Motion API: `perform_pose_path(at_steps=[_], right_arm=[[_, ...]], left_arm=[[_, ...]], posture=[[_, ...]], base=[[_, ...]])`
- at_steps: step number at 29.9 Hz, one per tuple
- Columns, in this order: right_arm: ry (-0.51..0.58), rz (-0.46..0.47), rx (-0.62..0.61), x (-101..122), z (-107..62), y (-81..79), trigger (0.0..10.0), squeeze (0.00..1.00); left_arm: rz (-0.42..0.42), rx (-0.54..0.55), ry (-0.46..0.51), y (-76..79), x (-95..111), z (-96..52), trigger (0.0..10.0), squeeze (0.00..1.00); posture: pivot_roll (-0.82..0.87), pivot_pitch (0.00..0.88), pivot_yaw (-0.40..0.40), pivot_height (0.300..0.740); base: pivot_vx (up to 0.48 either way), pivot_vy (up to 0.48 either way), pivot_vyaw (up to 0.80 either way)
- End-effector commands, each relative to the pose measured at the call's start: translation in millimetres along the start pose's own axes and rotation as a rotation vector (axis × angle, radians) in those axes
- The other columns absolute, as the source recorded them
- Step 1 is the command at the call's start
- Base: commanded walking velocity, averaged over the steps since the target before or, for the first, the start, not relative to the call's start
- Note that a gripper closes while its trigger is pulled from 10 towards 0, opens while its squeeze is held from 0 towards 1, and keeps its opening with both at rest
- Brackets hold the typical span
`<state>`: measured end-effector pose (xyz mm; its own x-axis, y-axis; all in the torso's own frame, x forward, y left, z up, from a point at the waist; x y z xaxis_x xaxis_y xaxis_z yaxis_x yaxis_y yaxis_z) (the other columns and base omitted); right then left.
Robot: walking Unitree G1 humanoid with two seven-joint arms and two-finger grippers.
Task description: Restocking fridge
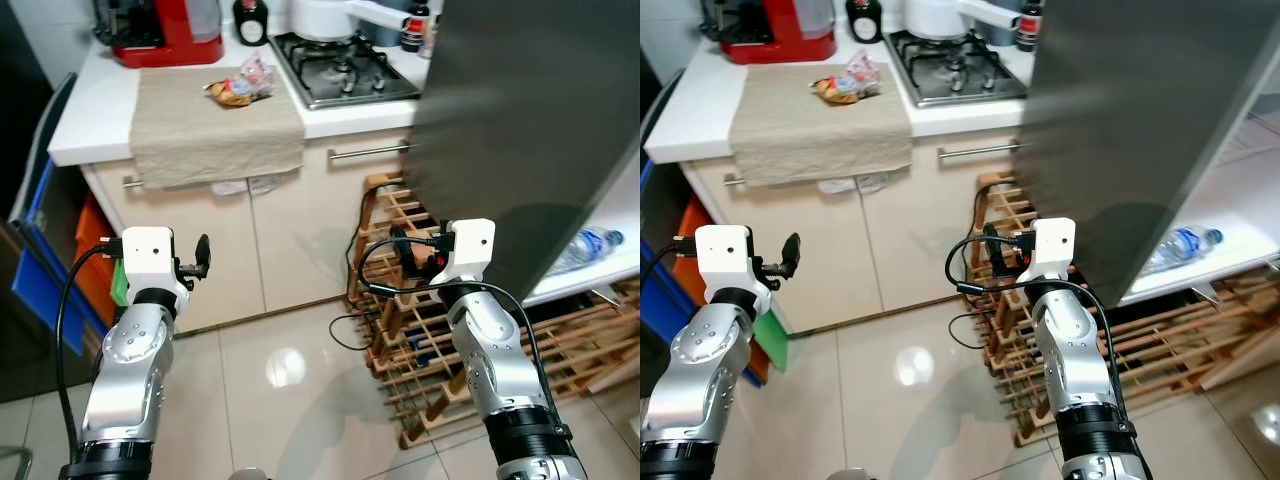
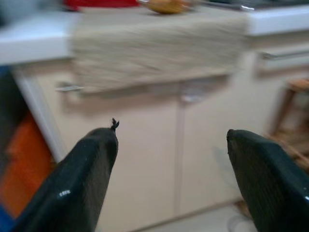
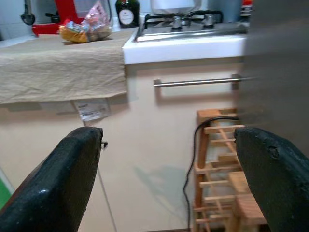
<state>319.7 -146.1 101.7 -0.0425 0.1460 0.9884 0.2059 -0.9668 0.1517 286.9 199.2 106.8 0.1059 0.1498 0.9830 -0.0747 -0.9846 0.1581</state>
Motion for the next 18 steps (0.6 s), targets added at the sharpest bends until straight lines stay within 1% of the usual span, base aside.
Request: perform_pose_path(at_steps=[1,2,3,4,5,6,7,9,10,11,13,15,17,18], right_arm=[[0.015,0.020,-0.038,3.1,-2.6,8.1,10.0,0.00],[0.001,0.034,-0.060,-0.4,-7.0,13.2,10.0,0.00],[-0.030,0.047,-0.083,-8.6,-16.2,20.5,10.0,0.00],[-0.046,0.047,-0.089,-12.8,-21.1,22.9,10.0,0.00],[-0.066,0.053,-0.096,-19.1,-27.1,26.0,10.0,0.00],[-0.066,0.053,-0.096,-19.1,-27.1,26.0,10.0,0.00],[-0.073,0.063,-0.096,-22.0,-30.4,26.6,10.0,0.00],[-0.072,0.065,-0.095,-22.0,-30.8,26.5,10.0,0.00],[-0.071,0.074,-0.070,-22.0,-33.9,22.8,10.0,0.00],[-0.078,0.085,-0.060,-22.8,-36.3,21.5,10.0,0.00],[-0.114,0.107,-0.020,-27.7,-43.7,17.4,10.0,0.00],[-0.140,0.103,-0.003,-32.0,-50.0,16.0,10.0,0.00],[-0.196,0.101,0.026,-43.0,-58.1,13.8,10.0,0.00],[-0.225,0.102,0.024,-47.7,-60.5,13.7,10.0,0.00]], left_arm=[[0.008,-0.108,-0.011,13.5,-1.6,-1.8,10.0,0.00],[0.025,-0.151,-0.006,17.6,-2.0,-4.8,10.0,0.00],[0.019,-0.142,0.004,17.5,-1.1,-7.6,10.0,0.00],[-0.021,-0.117,0.008,15.8,-0.4,-8.2,10.0,0.00],[-0.111,-0.065,0.014,14.8,-0.3,-6.6,10.0,0.00],[-0.111,-0.065,0.014,14.8,-0.3,-6.6,10.0,0.00],[-0.164,-0.013,0.015,15.4,-0.4,-3.1,10.0,0.00],[-0.171,-0.001,0.016,15.9,-0.1,-1.7,10.0,0.00],[-0.181,-0.015,0.028,21.8,3.0,2.8,10.0,0.00],[-0.184,-0.028,0.032,24.9,4.7,4.1,10.0,0.00],[-0.177,-0.052,0.026,30.9,7.8,5.5,10.0,0.00],[-0.176,-0.081,0.027,35.1,9.7,5.2,10.0,0.00],[-0.162,-0.120,0.015,38.6,7.8,5.1,10.0,0.00],[-0.172,-0.124,-0.021,38.5,2.8,6.4,10.0,0.00]], posture=[[0.06,0.000,-0.021,0.740],[0.07,0.000,-0.031,0.740],[0.07,0.000,-0.034,0.740],[0.07,0.000,-0.036,0.740],[0.07,0.000,-0.043,0.740],[0.07,0.000,-0.043,0.740],[0.07,0.000,-0.041,0.740],[0.07,0.000,-0.040,0.740],[0.06,0.000,-0.033,0.740],[0.06,0.000,-0.033,0.740],[0.06,0.000,-0.028,0.740],[0.04,0.000,-0.025,0.740],[0.04,0.000,-0.021,0.740],[0.03,0.000,-0.017,0.740]], base=[[0.000,0.000,0.45],[0.000,0.000,0.45],[0.000,0.000,0.44],[0.000,0.000,0.44],[0.000,0.000,0.44],[0.000,0.000,0.44],[0.000,0.000,0.44],[0.000,0.000,0.44],[0.000,0.000,0.44],[0.000,0.000,0.44],[0.000,0.000,0.44],[0.000,0.000,0.44],[0.000,0.000,0.44],[0.000,0.000,0.43]])
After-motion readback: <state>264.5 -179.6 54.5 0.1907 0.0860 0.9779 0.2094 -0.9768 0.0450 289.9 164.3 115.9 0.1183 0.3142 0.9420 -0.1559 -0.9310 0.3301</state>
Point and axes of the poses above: a point about 5 cm out from each wrist's last joint towards the gripper, its own z axis pointing out of the wrist towards the gripper, its own x axis along the axis of the wrist's last joint, y = z × x, the point moved 1 cm from there along z, pointing out of the wrist towards the gripper, and after that the axes turned 15 degrees about -z, right-handed, at the moved point
